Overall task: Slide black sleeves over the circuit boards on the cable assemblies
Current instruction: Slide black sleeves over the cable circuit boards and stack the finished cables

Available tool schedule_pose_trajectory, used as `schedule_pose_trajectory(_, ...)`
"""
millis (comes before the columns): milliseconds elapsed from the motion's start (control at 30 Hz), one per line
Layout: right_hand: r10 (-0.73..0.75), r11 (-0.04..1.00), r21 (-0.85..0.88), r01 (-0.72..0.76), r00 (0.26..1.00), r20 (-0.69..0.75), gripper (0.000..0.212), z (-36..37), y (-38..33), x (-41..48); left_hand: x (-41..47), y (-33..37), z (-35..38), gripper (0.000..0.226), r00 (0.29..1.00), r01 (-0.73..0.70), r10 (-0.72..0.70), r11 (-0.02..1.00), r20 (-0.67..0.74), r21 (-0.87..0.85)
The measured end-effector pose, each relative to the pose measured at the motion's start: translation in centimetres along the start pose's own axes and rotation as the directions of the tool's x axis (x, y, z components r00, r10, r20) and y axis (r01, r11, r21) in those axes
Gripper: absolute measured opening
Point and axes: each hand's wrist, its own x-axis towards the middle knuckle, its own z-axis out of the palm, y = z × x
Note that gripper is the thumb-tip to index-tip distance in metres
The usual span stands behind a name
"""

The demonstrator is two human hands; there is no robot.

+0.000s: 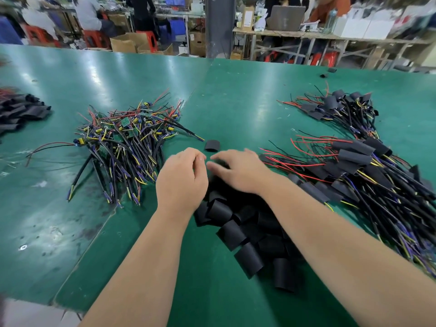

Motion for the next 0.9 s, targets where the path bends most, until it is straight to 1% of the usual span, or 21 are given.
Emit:
schedule_pose_trajectory(33, -0.029, 0.997, 0.076, 0.028, 1.000, 0.003, 0.042, 0.0, -1.0, -0.8, 0.1, -0.1, 0.0, 0.019, 1.000, 0.002, -0.001, 1.000, -0.031, 0.028)
schedule_pose_trajectory(67, -0.027, 0.987, 0.159, 0.027, 1.000, 0.000, 0.041, -0.1, -1.7, -1.6, 0.2, -0.3, 0.0, 0.019, 0.998, 0.019, -0.016, 0.998, -0.062, 0.062)
schedule_pose_trajectory(100, -0.002, 0.980, 0.199, 0.007, 1.000, -0.021, 0.042, -0.2, -2.0, -2.4, 0.3, -0.4, 0.0, 0.020, 0.995, 0.054, -0.045, 0.994, -0.086, 0.100)
schedule_pose_trajectory(133, 0.041, 0.986, 0.163, -0.031, 0.997, -0.063, 0.045, -0.4, -1.9, -3.2, 0.3, -0.5, 0.0, 0.020, 0.990, 0.108, -0.095, 0.984, -0.102, 0.138)
schedule_pose_trajectory(167, 0.111, 0.992, 0.067, -0.104, 0.987, -0.113, 0.047, -0.5, -1.5, -4.0, 0.3, -0.7, 0.0, 0.021, 0.981, 0.175, -0.157, 0.969, -0.110, 0.174)
schedule_pose_trajectory(200, 0.204, 0.976, -0.039, -0.212, 0.966, -0.158, 0.050, -0.5, -0.9, -4.8, 0.3, -0.8, 0.0, 0.021, 0.969, 0.239, -0.220, 0.949, -0.109, 0.207)
schedule_pose_trajectory(267, 0.416, 0.874, -0.183, -0.450, 0.888, -0.195, 0.056, -0.6, 0.5, -6.4, 0.2, -1.2, 0.0, 0.024, 0.947, 0.321, -0.307, 0.910, -0.096, 0.263)
schedule_pose_trajectory(300, 0.497, 0.822, -0.213, -0.529, 0.847, -0.186, 0.059, -0.6, 1.1, -6.9, 0.2, -1.4, -0.1, 0.026, 0.939, 0.344, -0.333, 0.896, -0.088, 0.281)
schedule_pose_trajectory(367, 0.584, 0.758, -0.254, -0.601, 0.798, -0.149, 0.064, -0.1, 2.4, -7.3, 0.1, -1.6, -0.1, 0.030, 0.928, 0.371, -0.366, 0.879, -0.075, 0.301)
schedule_pose_trajectory(467, 0.615, 0.730, -0.265, -0.630, 0.775, -0.148, 0.071, 0.6, 3.7, -7.4, 0.1, -1.5, 0.0, 0.030, 0.922, 0.381, -0.381, 0.869, -0.063, 0.317)
schedule_pose_trajectory(600, 0.577, 0.732, -0.277, -0.623, 0.782, -0.235, 0.075, 0.8, 4.4, -7.1, 0.0, -1.6, 0.0, 0.029, 0.919, 0.386, -0.392, 0.863, -0.052, 0.325)
schedule_pose_trajectory(700, 0.600, 0.739, -0.227, -0.634, 0.773, -0.205, 0.080, 0.5, 5.0, -6.3, 0.1, -1.6, 0.1, 0.029, 0.922, 0.379, -0.383, 0.868, -0.054, 0.321)
schedule_pose_trajectory(800, 0.613, 0.744, -0.219, -0.632, 0.775, -0.156, 0.086, -0.1, 5.9, -5.5, 0.1, -1.5, 0.2, 0.028, 0.928, 0.364, -0.368, 0.874, -0.049, 0.321)
schedule_pose_trajectory(900, 0.590, 0.754, -0.236, -0.613, 0.790, -0.165, 0.088, -0.7, 6.4, -4.7, 0.2, -1.6, 0.2, 0.027, 0.932, 0.355, -0.359, 0.879, -0.047, 0.320)
